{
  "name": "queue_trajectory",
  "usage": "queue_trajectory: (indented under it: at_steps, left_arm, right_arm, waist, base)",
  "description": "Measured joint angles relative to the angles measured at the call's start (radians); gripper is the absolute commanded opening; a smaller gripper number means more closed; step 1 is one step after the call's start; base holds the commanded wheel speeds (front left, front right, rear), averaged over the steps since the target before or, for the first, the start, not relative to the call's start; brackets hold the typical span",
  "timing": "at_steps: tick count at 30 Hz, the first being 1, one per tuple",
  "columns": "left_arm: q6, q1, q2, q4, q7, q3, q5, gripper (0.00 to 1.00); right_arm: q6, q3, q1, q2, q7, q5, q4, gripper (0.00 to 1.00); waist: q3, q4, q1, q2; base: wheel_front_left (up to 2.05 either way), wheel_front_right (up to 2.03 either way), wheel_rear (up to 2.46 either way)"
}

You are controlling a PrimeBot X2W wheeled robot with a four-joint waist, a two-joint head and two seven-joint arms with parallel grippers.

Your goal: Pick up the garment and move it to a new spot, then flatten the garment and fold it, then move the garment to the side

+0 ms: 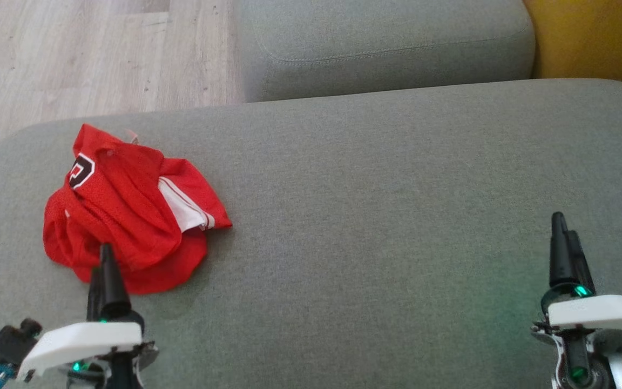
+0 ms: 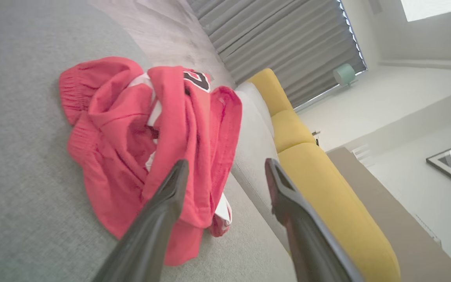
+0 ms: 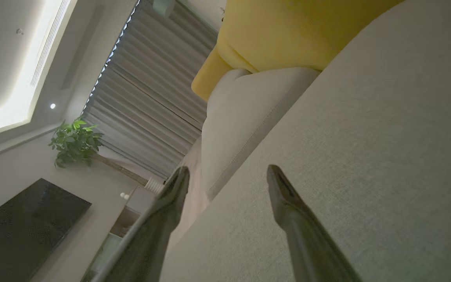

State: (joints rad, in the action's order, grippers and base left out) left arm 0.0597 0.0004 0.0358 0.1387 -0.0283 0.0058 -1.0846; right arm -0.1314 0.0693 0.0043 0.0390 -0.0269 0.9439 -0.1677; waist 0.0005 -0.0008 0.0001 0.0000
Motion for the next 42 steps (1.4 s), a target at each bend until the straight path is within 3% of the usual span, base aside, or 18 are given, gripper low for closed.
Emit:
queue_trajectory:
  at_steps: [16,42]
  left_arm:
    - [-0.029,-0.011,0.024,-0.008,-0.042,-0.146,0.322,1.00]
    - [-0.219,-0.089,0.136,0.066,-0.118,-0.409,0.668,1.00]
  right_arm:
    - [0.000,-0.040,0.000,0.000,-0.044,-0.283,0.020,1.00]
    - [0.000,-0.101,0.001,0.001,-0.116,-0.700,0.043,1.00]
  waist:
    - [-0.002,-0.004,-0.0001,0.0000]
    - [-0.010,-0.002,-0.0001,0.0000]
  base:
    - [0.00,0.00,0.00]
    - [0.00,0.00,0.00]
